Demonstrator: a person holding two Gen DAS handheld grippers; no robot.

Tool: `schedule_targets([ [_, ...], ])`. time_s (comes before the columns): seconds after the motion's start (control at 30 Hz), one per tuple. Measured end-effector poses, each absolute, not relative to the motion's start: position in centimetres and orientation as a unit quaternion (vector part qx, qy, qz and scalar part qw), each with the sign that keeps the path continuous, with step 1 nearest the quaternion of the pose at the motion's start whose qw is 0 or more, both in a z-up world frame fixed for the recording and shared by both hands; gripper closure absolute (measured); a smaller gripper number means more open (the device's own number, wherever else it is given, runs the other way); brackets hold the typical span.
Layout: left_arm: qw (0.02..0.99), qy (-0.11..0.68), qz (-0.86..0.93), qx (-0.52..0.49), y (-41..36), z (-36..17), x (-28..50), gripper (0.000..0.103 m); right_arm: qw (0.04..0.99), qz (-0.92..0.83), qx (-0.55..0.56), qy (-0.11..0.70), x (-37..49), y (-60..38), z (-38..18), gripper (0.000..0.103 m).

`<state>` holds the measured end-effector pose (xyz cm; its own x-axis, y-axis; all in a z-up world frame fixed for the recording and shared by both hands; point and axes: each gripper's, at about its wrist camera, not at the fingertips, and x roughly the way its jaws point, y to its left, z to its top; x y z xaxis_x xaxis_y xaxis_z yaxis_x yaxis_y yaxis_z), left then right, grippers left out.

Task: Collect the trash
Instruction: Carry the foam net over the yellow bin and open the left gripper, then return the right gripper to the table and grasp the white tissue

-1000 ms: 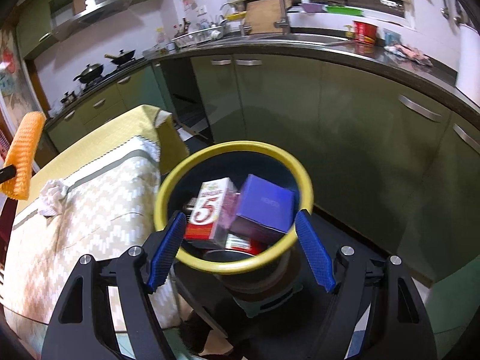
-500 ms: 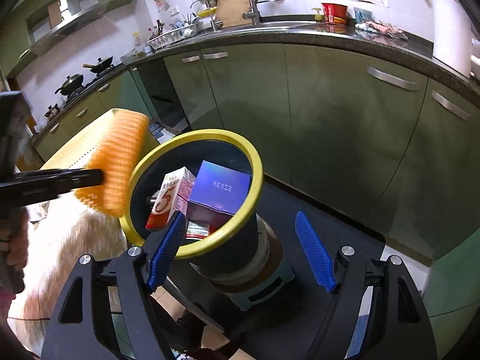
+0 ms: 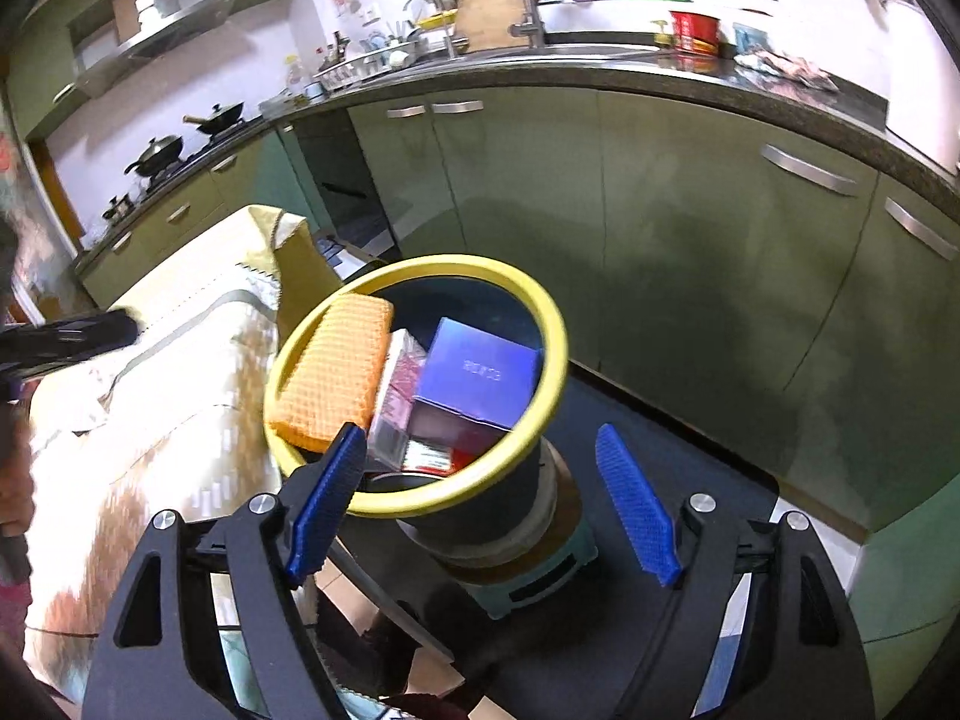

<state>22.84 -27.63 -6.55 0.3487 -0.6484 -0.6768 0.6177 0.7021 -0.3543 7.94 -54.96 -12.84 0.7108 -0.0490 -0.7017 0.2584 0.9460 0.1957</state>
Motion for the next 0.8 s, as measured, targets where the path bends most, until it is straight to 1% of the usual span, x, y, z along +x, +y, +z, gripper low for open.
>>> schedule_targets([
  [0.13,0.856,0.376,-0.351,-0.053,-18.6,-4.6,20.7,0.039,0.916,-0.068,0.124,0.376,9.2,-52.8,-12.3,0.025],
  [0.23,0.885,0.344,-0.307,-0.059,-12.7,-4.2,19.7,0.035,0.918,-0.039,0.105,0.380,10.6,-50.3,-11.6,0.025],
  [0.47,0.931,0.299,-0.193,-0.083,-0.6,-4.9,20.0,0.033,0.919,0.107,0.034,0.378,15.4,-39.0,-9.5,0.025],
  [0.6,0.939,0.285,-0.161,-0.104,2.6,-5.6,19.8,0.033,0.899,0.199,0.007,0.391,18.7,-32.1,-9.3,0.025],
  [0.8,0.933,0.292,-0.171,-0.120,3.5,-6.2,19.9,0.032,0.866,0.263,0.003,0.425,23.9,-25.6,-10.6,0.028],
])
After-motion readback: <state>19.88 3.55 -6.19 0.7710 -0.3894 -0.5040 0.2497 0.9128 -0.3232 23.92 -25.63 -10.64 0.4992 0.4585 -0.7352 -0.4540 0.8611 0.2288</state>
